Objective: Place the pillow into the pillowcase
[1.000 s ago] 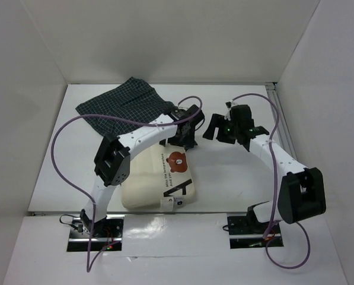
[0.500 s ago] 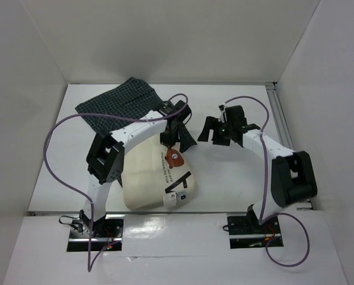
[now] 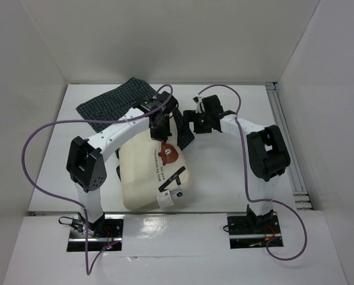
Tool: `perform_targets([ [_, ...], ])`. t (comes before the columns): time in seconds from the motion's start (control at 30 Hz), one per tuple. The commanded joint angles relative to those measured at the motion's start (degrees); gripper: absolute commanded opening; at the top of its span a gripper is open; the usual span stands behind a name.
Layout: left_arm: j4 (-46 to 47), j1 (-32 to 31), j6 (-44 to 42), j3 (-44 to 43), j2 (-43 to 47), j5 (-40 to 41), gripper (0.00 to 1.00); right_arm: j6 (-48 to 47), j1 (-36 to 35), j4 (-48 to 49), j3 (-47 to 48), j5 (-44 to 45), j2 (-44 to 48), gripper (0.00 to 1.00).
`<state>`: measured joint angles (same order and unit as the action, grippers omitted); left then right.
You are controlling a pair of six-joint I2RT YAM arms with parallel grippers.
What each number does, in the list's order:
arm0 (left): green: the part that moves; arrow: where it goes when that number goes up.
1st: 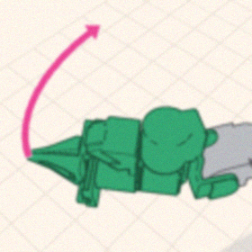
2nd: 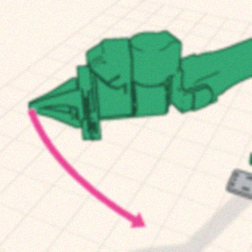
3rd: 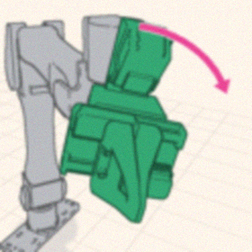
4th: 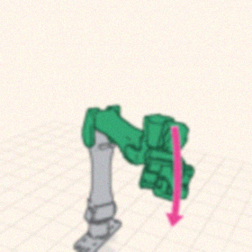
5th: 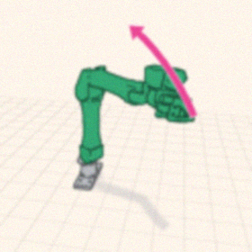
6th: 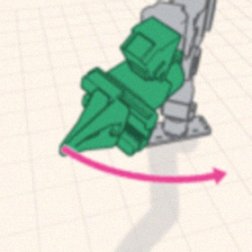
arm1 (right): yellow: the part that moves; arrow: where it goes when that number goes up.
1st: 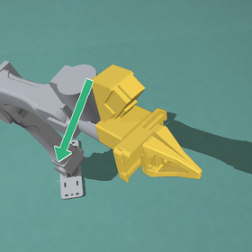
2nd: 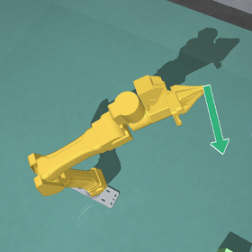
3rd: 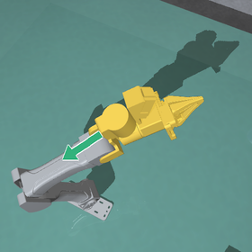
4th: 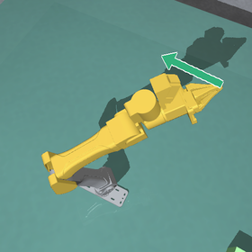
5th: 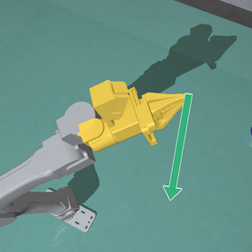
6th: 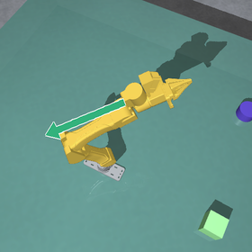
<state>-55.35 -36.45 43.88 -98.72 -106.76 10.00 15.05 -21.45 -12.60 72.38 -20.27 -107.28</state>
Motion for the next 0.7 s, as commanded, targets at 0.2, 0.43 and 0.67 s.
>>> perform_targets([
  [0.2, 0.5, -0.2, -1.6, -1.0, 3.3, -1.0, 0.00, -7.5, -1.0, 1.6, 13.5, -1.5, -10.0, 1.00],
  [0.43, 0.0, 0.3, -1.5, 0.2, 3.9, -1.6, 0.00, -6.9, -1.5, 6.6, 13.3, -10.0, -11.5, 0.00],
  [0.67, 0.0, 1.5, 4.9, 1.2, 4.5, 0.8, 0.00, -1.9, -5.4, 6.2, -1.9, -3.5, 11.7, 0.00],
])
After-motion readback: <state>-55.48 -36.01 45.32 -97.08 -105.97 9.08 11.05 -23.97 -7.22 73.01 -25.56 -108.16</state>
